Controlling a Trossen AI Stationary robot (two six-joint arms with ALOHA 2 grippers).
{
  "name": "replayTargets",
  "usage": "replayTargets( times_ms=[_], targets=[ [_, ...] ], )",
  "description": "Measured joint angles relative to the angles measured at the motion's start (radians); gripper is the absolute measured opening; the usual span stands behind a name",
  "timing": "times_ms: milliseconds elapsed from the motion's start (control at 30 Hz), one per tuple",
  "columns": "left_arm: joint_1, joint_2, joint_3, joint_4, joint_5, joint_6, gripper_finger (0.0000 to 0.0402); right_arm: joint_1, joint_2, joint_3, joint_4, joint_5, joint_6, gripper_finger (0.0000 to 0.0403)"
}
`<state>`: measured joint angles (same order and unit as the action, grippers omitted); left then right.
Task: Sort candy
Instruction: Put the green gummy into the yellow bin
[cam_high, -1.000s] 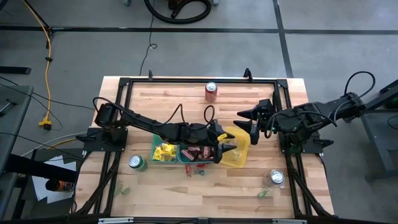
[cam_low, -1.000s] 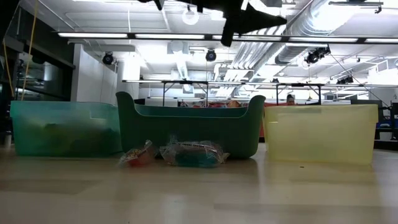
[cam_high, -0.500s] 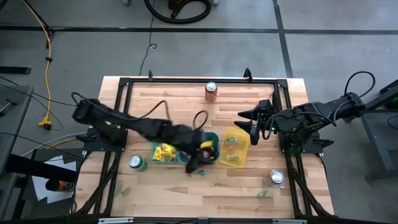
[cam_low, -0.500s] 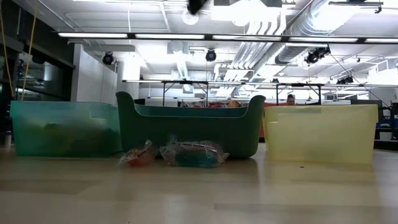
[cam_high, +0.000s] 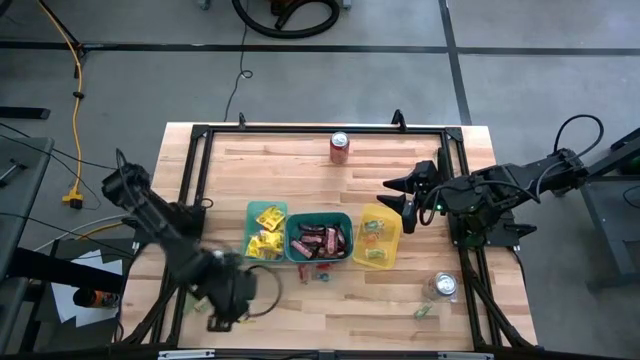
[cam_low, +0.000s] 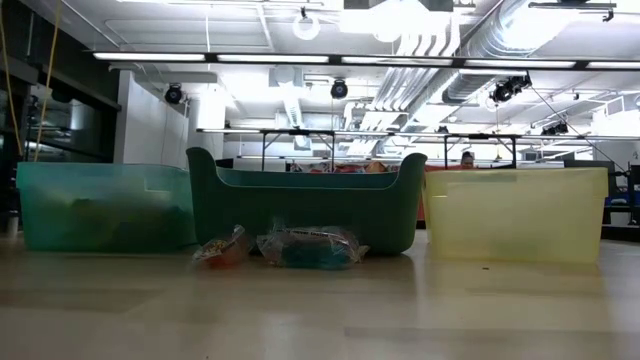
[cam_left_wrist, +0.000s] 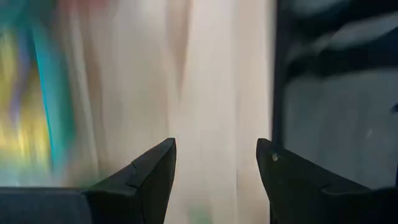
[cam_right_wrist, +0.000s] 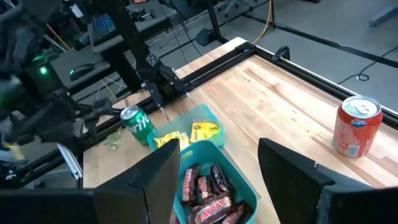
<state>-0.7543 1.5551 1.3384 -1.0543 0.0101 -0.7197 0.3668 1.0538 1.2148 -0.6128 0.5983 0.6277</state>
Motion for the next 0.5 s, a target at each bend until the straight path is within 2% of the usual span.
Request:
replayTargets(
  times_ms=[100, 233, 333, 500],
  targets=[
    [-0.083, 0.035, -0.008, -0.145, 0.062, -0.250, 0.0211, 0.000, 0.000, 0.000, -0.006, 0.000, 0.000, 0.0213],
    [-0.145, 0.074, -0.081, -0.124, 0.207, -0.526, 0.0211, 0.000, 0.000, 0.000, -0.012, 0.000, 0.000, 0.0213],
    [-0.187, 0.111, -0.136, -0.067, 0.270, -0.633, 0.0211, 0.000, 0.000, 0.000, -0.012, 0.000, 0.000, 0.0213],
    [-0.227, 0.165, -0.181, -0.011, 0.270, -0.721, 0.0211, 0.000, 0.000, 0.000, -0.012, 0.000, 0.002, 0.0213]
  ],
)
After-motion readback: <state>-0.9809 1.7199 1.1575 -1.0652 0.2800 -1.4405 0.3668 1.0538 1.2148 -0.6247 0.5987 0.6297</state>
